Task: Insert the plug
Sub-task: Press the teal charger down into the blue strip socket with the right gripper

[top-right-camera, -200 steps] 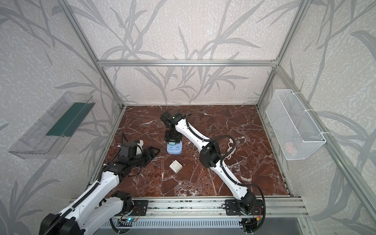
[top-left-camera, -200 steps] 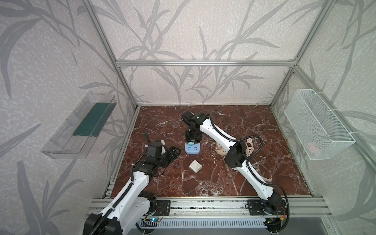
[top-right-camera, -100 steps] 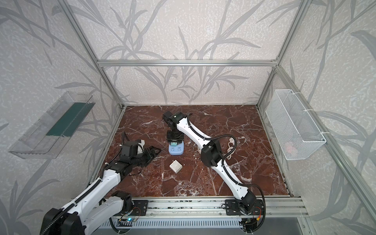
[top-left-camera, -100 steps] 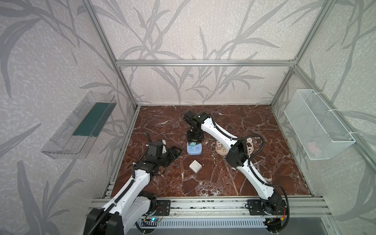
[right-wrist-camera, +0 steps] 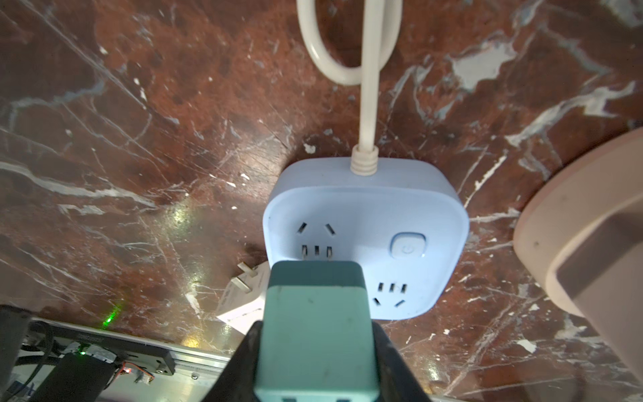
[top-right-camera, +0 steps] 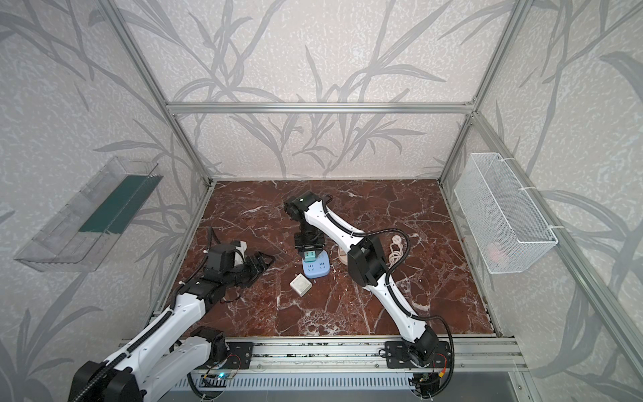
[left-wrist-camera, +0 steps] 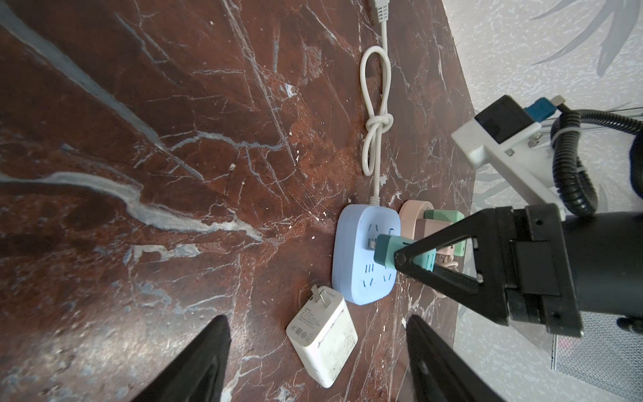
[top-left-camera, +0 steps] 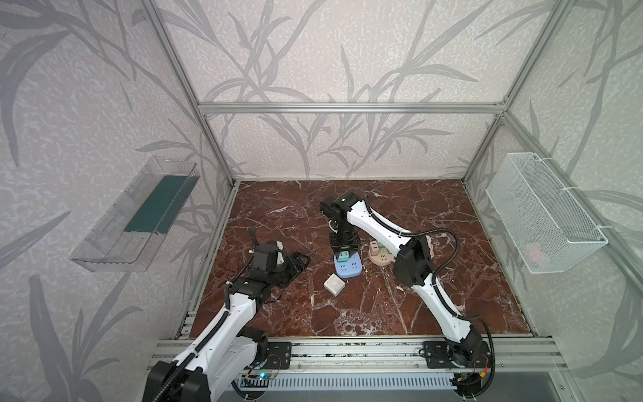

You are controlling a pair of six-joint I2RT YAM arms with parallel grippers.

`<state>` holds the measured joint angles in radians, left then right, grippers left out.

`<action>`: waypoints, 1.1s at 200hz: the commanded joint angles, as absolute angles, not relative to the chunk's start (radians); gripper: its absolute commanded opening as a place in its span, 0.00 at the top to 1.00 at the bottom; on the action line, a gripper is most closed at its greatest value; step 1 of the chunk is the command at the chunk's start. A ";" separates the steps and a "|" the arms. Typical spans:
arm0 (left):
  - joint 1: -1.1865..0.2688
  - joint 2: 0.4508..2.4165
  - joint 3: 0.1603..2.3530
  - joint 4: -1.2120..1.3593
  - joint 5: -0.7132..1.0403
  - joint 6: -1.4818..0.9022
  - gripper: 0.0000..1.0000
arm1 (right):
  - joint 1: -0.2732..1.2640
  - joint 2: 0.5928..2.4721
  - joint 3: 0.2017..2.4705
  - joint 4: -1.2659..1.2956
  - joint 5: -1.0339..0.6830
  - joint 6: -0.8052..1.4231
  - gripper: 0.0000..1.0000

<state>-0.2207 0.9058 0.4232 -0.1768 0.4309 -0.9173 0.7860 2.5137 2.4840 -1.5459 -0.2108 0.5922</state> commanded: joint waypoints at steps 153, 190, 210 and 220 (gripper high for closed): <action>-0.222 1.051 0.417 -0.054 0.462 -0.908 0.22 | 0.769 2.716 2.690 -1.657 -0.187 0.568 1.00; -0.222 1.056 0.411 -0.046 0.459 -0.916 0.22 | 0.769 2.761 2.720 -1.662 -0.142 0.574 1.00; -0.222 1.065 0.415 -0.048 0.465 -0.913 0.22 | 0.769 2.790 2.729 -1.663 -0.140 0.581 1.00; -0.222 1.069 0.416 -0.048 0.469 -0.911 0.22 | 0.770 2.806 2.746 -1.672 -0.125 0.587 1.00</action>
